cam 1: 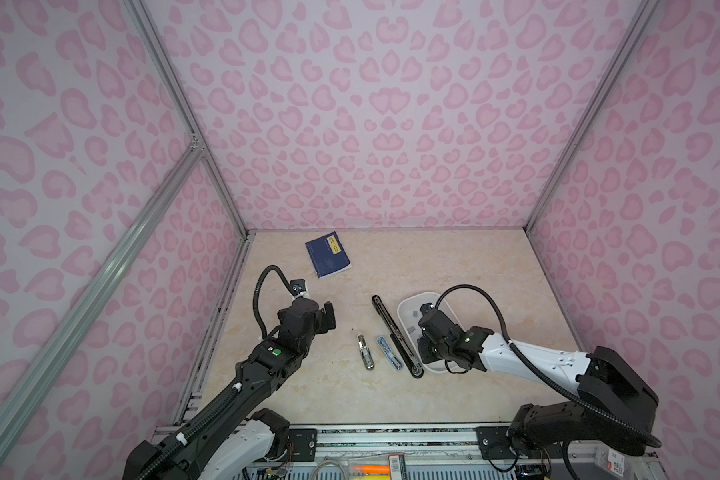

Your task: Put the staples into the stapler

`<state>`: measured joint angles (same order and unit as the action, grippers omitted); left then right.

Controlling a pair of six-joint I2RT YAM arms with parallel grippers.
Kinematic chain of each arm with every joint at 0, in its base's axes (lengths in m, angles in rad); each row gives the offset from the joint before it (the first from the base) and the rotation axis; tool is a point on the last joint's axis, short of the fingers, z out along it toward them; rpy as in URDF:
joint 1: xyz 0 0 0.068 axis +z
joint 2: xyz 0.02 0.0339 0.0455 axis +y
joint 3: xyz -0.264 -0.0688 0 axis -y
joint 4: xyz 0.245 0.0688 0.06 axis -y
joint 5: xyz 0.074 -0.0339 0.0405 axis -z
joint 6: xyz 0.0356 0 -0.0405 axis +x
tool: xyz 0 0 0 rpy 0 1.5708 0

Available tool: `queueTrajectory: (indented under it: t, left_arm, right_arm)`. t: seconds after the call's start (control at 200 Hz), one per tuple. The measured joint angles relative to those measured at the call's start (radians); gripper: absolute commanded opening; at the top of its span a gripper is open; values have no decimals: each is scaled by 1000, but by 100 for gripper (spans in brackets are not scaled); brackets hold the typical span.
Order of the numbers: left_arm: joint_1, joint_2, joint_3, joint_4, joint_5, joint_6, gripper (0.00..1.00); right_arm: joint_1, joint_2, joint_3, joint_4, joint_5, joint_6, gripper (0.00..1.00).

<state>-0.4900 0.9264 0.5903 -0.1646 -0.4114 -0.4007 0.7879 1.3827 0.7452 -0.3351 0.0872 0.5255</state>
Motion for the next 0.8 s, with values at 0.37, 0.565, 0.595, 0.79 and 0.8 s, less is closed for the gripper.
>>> queueTrajectory:
  t: [0.37,0.565,0.595,0.79,0.8]
  left_arm:
    - [5,-35,-127,-5,-17,-18,97]
    - [6,42,-121,12,-42,-19,97]
    - [6,54,-116,11,-44,-19,97]
    - [6,94,-94,12,-53,-19,97]
    - [6,95,-94,12,-53,-19,97]
  right_arm:
    - [-179,137,111,162,53,-205,43]
    - [-240,289,178,204,20,-322,42]
    - [-248,309,189,206,15,-335,42]
    - [-262,384,218,222,-49,-382,42]
    - [-262,386,219,222,-53,-383,42]
